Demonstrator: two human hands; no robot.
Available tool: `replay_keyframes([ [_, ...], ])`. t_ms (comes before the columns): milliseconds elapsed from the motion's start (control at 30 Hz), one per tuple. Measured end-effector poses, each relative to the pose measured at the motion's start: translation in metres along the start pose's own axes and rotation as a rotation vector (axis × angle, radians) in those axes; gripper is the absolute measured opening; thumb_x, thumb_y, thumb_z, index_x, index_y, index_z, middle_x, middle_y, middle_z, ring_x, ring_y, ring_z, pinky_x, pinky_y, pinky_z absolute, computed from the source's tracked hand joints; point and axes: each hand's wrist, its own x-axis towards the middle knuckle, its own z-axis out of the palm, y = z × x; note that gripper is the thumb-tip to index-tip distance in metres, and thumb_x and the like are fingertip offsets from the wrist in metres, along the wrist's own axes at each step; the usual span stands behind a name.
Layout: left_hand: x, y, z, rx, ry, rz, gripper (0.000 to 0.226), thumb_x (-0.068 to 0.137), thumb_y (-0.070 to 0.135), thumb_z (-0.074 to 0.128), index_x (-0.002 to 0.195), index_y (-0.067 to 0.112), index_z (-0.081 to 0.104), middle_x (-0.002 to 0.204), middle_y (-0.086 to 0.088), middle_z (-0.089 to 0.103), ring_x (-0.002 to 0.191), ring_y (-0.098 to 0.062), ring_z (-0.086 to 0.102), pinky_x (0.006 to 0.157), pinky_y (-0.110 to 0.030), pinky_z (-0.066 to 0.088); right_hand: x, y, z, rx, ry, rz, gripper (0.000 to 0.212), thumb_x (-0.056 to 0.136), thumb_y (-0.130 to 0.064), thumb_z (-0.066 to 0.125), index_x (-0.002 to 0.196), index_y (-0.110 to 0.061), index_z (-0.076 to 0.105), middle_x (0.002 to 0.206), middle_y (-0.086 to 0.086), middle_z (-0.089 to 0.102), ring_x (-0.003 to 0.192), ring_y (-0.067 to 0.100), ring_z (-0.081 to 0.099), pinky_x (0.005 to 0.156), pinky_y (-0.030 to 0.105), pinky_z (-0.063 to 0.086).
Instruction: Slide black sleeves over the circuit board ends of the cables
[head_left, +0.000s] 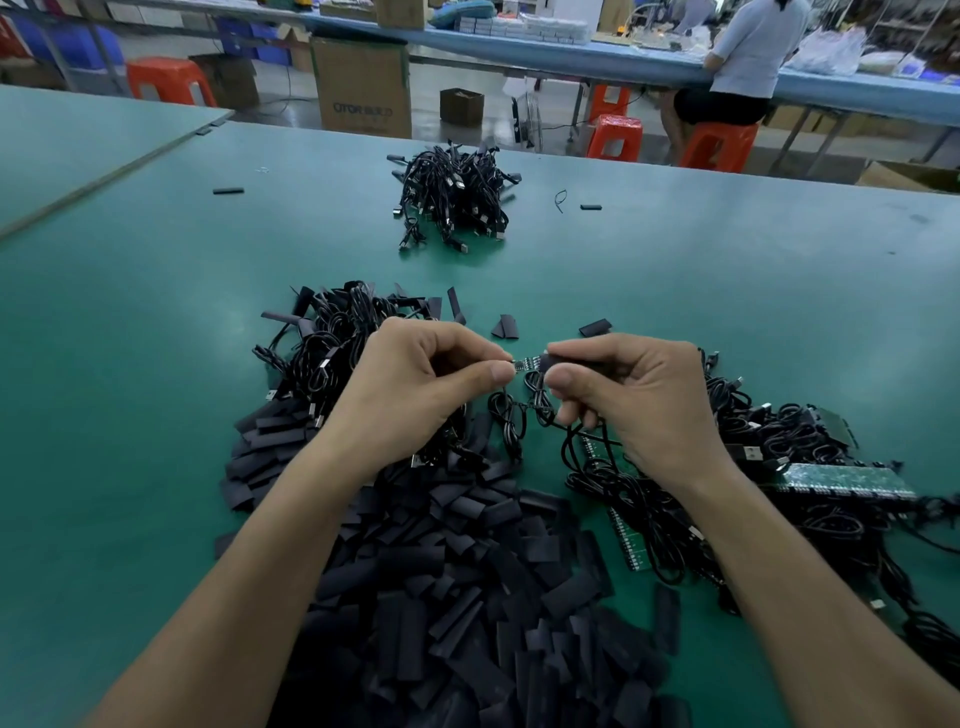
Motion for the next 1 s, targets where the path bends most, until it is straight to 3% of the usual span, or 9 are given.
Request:
replay_keyframes([
  [167,-0.0005,-0.0003,0.0025,0.071,0.037,0.001,0.004,0.082,0.029,0.081,0.079,0.029,0.078,0.07,0.006,0.074,0.06,-0.005,0.063,0.059,-0.016,0.049,-0.003,0.0005,-0.0034,-0.042,-0.036,0.01,0.035,0.065,-0.028,0.082,0.098,-0.021,0.075,0.081,0.0,0.078,0.062,0.016,0.072,0.059,0.017,0.054],
  [333,-0.0022,0.0019,0.0043,0.081,0.057,-0.001,0.004,0.082,0.027,0.081,0.081,0.028,0.078,0.071,0.009,0.074,0.063,-0.004,0.067,0.061,-0.015,0.051,-0.0047,0.0011,-0.0018,-0.15,-0.042,-0.026,0.029,0.075,-0.03,0.075,0.103,-0.031,0.072,0.09,-0.01,0.077,0.072,0.01,0.073,0.075,0.019,0.056],
  [500,-0.0029,0.0034,0.0073,0.077,0.054,0.011,0.006,0.082,0.025,0.082,0.08,0.029,0.077,0.071,0.011,0.074,0.063,-0.001,0.066,0.06,-0.012,0.048,-0.0068,0.0006,0.0017,-0.255,0.023,-0.068,0.017,0.085,-0.041,0.066,0.101,-0.039,0.071,0.072,-0.014,0.071,0.067,0.004,0.066,0.067,0.014,0.049],
  [633,-0.0031,0.0026,0.0072,0.078,0.067,0.013,0.006,0.082,0.025,0.082,0.081,0.028,0.078,0.07,0.013,0.074,0.061,0.001,0.065,0.059,-0.011,0.047,-0.0049,0.0003,-0.0005,-0.298,0.103,-0.1,0.013,0.093,-0.033,0.064,0.102,-0.039,0.071,0.073,-0.011,0.063,0.064,0.001,0.053,0.062,0.013,0.039],
  [867,-0.0028,0.0021,0.0073,0.072,0.088,-0.013,0.005,0.082,0.024,0.083,0.082,0.026,0.078,0.07,0.013,0.074,0.061,0.003,0.065,0.059,-0.01,0.047,-0.0055,-0.0033,-0.0016,-0.196,0.124,-0.079,0.02,0.092,-0.015,0.07,0.096,-0.034,0.073,0.08,-0.007,0.072,0.064,0.007,0.065,0.064,0.016,0.051],
  [1000,-0.0027,0.0026,0.0066,0.076,0.094,-0.013,0.005,0.081,0.025,0.083,0.082,0.027,0.078,0.072,0.013,0.074,0.064,0.001,0.068,0.061,-0.012,0.049,-0.0051,-0.0026,-0.0009,-0.214,0.103,-0.06,0.012,0.088,-0.026,0.074,0.095,-0.036,0.075,0.079,-0.016,0.074,0.071,0.003,0.067,0.066,0.014,0.049],
])
